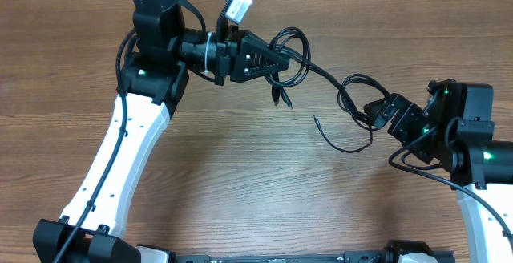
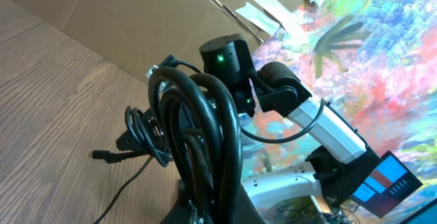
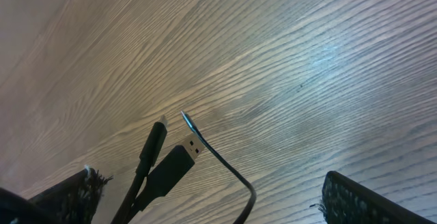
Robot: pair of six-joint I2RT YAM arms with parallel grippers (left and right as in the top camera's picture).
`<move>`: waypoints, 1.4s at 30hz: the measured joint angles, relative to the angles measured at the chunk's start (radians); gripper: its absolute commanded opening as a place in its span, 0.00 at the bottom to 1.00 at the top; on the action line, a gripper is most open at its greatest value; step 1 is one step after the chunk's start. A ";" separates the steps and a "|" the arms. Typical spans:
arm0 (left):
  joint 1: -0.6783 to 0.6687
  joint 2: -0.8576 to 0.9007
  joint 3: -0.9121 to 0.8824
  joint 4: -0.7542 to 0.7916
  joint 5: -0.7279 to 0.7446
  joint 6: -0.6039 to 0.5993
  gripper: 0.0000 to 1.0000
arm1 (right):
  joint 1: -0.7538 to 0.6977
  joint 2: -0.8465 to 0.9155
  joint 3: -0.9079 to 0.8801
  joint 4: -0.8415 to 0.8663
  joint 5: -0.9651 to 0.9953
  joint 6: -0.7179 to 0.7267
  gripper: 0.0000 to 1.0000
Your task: Untangle cables
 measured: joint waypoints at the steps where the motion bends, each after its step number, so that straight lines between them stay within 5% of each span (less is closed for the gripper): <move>1: 0.002 0.000 0.000 0.002 0.001 -0.003 0.04 | 0.000 0.000 0.000 0.000 -0.001 0.000 1.00; 31: 0.149 0.000 -0.002 0.009 0.006 -0.069 0.04 | 0.006 -0.002 0.010 -0.042 0.032 -0.001 1.00; 42: 0.239 -0.002 -0.002 0.024 -0.031 -0.089 0.04 | -0.014 0.003 0.000 -0.079 0.196 -0.004 1.00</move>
